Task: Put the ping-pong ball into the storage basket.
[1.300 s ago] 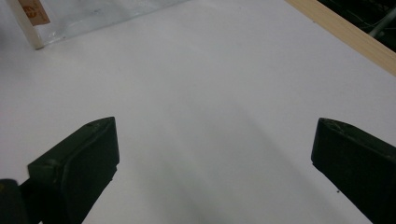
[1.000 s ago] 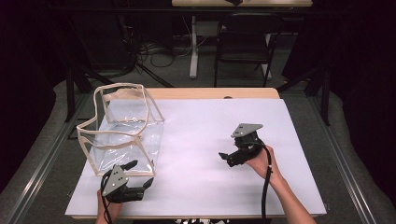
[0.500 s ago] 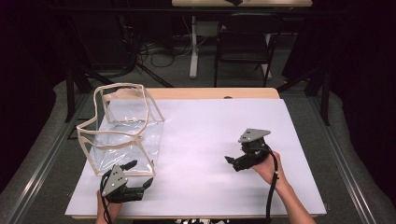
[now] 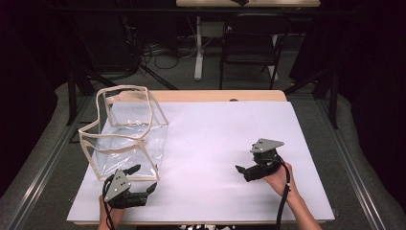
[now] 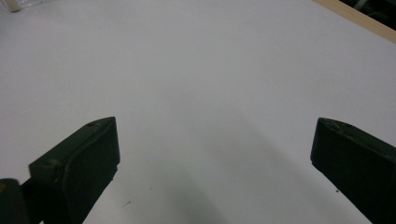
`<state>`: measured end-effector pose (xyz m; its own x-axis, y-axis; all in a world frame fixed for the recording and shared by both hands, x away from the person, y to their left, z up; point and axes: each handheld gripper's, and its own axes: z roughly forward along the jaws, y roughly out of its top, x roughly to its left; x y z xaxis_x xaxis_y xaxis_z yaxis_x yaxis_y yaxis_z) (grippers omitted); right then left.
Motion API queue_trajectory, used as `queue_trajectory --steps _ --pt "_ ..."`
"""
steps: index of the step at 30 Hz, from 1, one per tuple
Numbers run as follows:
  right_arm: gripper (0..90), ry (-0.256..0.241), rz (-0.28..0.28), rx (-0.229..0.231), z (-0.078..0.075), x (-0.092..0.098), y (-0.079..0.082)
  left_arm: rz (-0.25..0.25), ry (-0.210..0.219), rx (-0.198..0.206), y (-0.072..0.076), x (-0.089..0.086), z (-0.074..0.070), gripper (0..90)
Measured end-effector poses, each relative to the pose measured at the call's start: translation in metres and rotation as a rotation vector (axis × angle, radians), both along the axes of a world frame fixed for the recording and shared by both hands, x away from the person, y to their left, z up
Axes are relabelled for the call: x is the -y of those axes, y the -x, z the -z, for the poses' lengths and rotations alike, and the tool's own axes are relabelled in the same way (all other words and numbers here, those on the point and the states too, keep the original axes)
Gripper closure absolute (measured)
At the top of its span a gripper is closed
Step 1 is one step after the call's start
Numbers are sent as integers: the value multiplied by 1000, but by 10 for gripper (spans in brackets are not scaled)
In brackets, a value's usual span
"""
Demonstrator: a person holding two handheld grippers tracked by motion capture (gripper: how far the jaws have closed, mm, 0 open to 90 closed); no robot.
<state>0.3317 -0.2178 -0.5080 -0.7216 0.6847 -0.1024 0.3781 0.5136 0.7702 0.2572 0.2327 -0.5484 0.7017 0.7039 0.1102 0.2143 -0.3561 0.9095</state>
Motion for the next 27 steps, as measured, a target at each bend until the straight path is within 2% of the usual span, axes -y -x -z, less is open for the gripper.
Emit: queue_trajectory --steps 27 --pt "10 -4 74 24 30 26 27 -4 -2 -5 0 -1 0 161"
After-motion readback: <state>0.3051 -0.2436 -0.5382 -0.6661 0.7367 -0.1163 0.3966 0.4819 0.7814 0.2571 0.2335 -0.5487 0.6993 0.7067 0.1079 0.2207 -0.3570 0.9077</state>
